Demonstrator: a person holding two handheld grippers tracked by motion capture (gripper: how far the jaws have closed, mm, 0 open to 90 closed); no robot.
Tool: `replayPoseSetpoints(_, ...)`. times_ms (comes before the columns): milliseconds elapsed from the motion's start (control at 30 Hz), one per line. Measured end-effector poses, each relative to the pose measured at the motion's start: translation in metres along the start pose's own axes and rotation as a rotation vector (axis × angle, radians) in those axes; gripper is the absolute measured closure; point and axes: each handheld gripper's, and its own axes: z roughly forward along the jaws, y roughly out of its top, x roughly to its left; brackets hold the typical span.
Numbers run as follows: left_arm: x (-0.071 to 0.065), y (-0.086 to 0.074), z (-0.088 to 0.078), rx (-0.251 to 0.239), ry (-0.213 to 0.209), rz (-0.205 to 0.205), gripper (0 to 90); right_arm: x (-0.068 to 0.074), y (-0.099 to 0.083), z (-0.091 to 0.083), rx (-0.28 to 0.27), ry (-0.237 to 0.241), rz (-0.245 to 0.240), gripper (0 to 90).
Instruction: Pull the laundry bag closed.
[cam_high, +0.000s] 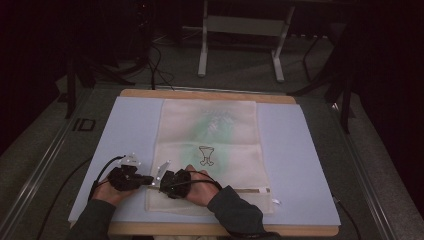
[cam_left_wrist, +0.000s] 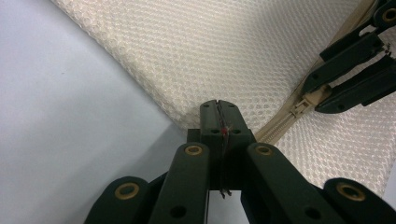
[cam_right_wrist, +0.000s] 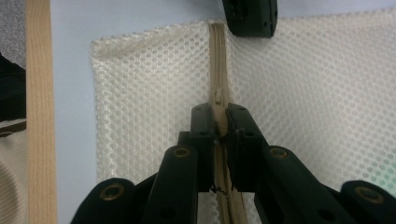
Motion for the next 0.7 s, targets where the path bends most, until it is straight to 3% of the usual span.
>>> replayPoseSetpoints(700, 0.000, 0.000, 0.000, -0.001, -0.001, -0.006, 90.0, -0.002, -0.014, -0.009, 0.008, -0.008, 0.010, 82.2)
